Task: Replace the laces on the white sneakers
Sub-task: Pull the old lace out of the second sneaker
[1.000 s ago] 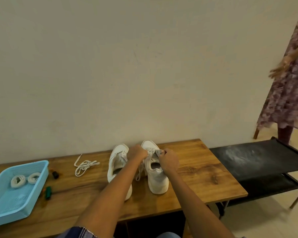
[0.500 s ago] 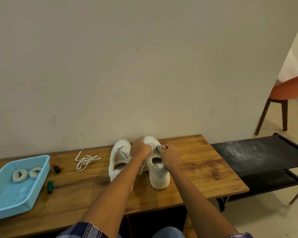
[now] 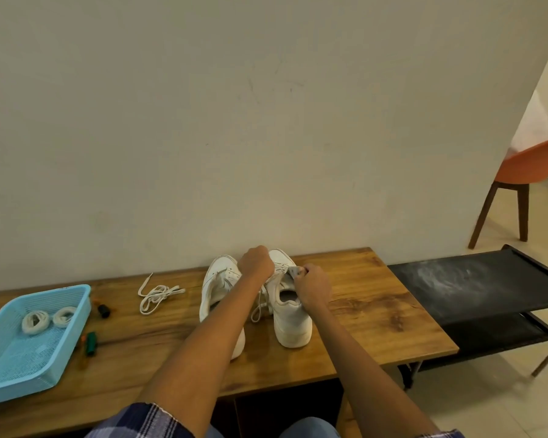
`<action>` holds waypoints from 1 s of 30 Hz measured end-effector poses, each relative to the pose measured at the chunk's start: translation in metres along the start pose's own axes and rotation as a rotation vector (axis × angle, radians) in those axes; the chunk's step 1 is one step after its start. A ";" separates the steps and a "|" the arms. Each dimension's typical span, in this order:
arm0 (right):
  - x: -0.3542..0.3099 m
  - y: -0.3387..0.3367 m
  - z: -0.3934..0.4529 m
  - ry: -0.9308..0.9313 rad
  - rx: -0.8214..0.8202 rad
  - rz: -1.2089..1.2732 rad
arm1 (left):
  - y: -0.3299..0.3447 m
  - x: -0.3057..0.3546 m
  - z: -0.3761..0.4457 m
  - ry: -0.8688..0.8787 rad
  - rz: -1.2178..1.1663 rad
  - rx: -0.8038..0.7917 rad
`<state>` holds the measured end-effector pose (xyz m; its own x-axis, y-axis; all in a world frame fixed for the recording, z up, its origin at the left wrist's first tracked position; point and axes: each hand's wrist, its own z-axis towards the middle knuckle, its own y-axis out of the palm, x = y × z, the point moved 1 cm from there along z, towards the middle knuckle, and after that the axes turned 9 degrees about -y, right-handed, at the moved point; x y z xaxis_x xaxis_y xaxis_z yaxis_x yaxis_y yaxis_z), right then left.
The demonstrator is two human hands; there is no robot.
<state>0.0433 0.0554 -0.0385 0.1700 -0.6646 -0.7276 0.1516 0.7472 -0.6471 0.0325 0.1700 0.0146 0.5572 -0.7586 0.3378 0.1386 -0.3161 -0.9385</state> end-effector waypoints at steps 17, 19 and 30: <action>0.000 0.002 0.007 -0.302 -0.107 -0.092 | 0.069 -0.008 -0.024 -0.169 -0.782 0.315; -0.002 0.006 0.012 -0.427 -0.199 -0.224 | 0.072 -0.011 -0.024 -0.209 -0.828 0.302; 0.005 0.014 0.018 -0.450 -0.127 -0.177 | 0.074 -0.014 -0.025 -0.298 -0.891 0.233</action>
<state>0.0641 0.0625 -0.0475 0.5600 -0.6946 -0.4515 0.1008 0.5981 -0.7951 0.0145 0.1424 -0.0580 0.3498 -0.1092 0.9305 0.7515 -0.5603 -0.3482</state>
